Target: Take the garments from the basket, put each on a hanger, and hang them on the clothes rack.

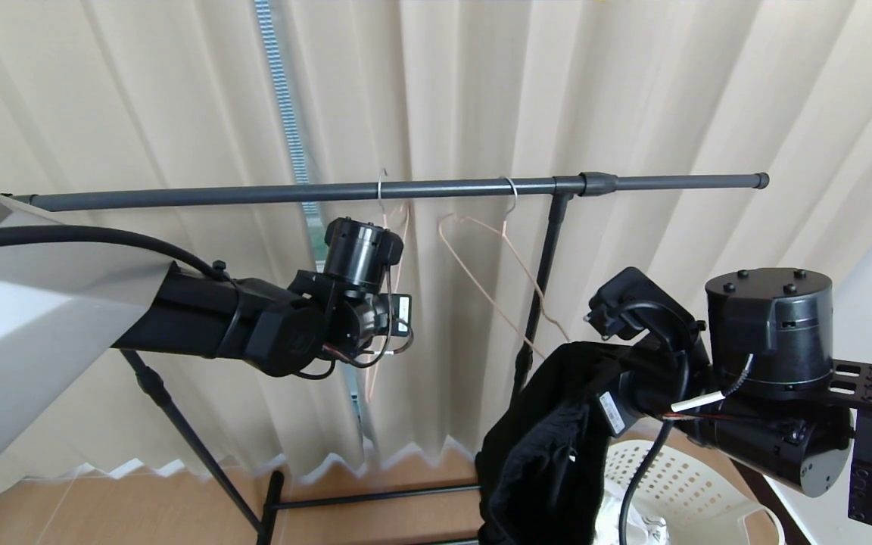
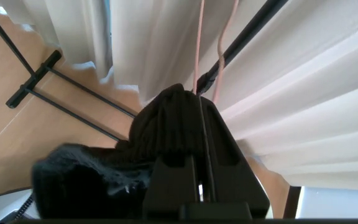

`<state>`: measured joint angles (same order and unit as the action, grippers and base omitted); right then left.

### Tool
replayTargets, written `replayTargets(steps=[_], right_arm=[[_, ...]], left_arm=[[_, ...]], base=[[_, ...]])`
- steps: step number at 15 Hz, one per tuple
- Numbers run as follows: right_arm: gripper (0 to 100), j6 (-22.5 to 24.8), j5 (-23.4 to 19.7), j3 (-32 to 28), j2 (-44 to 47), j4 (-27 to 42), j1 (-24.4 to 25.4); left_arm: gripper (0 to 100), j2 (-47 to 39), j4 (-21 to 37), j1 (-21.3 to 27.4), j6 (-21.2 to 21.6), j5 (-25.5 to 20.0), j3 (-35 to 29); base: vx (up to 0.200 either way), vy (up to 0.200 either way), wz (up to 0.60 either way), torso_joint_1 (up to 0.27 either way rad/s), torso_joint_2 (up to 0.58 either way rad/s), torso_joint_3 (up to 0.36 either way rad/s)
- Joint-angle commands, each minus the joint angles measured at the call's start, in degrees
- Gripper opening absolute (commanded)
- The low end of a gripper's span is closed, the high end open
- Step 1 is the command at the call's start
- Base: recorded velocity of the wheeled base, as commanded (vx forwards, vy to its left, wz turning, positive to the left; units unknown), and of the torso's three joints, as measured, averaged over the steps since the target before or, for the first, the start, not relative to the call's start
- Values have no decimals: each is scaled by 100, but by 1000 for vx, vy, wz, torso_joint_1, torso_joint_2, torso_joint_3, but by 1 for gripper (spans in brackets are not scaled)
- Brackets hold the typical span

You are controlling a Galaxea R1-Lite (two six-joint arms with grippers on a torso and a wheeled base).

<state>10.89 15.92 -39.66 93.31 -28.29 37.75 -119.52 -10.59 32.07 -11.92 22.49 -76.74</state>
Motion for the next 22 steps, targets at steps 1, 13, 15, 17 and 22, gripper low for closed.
replayTargets(steps=[1,13,15,17,22], right_arm=[[0,1,-1,2,-5,-1,4],[0,1,-1,11,3,-1,48],[0,1,8,11,-5,-1,48],[0,1,8,19,-14,-1,57],[0,1,324,11,-85,-9,232]], left_arm=[[0,359,-4,53,67,1,142],[0,1748,-294,598,559,1,1741],[0,1950,-584,625,770,1,2172],[0,2187,-839,633,920,-8,2620],[0,3057,-1384,660,1298,-61,3886]], base=[[0,0,0,0,0,0],[0,0,0,0,0,0],[0,0,0,0,0,0],[0,0,0,0,0,0],[0,0,0,0,0,0]])
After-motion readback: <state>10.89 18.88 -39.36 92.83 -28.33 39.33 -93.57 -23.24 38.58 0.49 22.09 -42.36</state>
